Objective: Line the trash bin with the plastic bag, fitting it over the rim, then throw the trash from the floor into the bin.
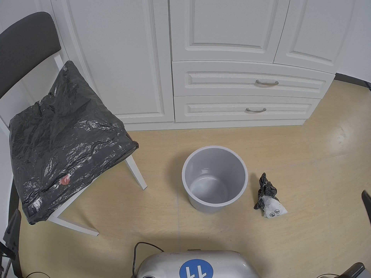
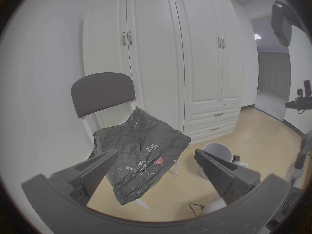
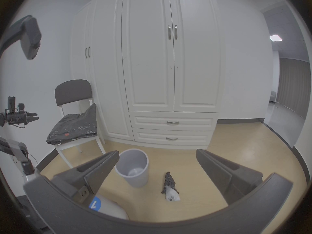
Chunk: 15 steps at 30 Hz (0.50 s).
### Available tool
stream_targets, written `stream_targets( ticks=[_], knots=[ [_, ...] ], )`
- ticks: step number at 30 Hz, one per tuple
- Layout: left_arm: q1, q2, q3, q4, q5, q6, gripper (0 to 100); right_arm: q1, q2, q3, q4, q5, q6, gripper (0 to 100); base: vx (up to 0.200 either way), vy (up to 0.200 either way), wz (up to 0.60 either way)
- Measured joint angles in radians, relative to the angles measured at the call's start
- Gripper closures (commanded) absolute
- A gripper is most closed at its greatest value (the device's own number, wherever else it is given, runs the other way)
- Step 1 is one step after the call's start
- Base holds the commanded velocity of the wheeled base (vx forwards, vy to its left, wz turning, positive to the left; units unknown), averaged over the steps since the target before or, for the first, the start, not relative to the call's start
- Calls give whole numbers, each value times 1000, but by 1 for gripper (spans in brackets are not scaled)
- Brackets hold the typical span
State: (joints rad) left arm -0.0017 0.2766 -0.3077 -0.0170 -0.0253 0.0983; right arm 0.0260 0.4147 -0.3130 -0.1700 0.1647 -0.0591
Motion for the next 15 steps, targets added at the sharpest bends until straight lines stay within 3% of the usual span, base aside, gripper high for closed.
stream_targets(
  ticks=[7,12,15],
  knots=[
    [8,234,-122,8,79,18,0,23,205,-157,-127,-20,-3,0,0,0,0],
    [9,354,-157,9,137,17,0,59,331,-194,-231,-177,23,0,0,0,0],
    [9,413,-166,7,172,16,0,125,387,-201,-254,-287,60,0,0,0,0]
  ],
)
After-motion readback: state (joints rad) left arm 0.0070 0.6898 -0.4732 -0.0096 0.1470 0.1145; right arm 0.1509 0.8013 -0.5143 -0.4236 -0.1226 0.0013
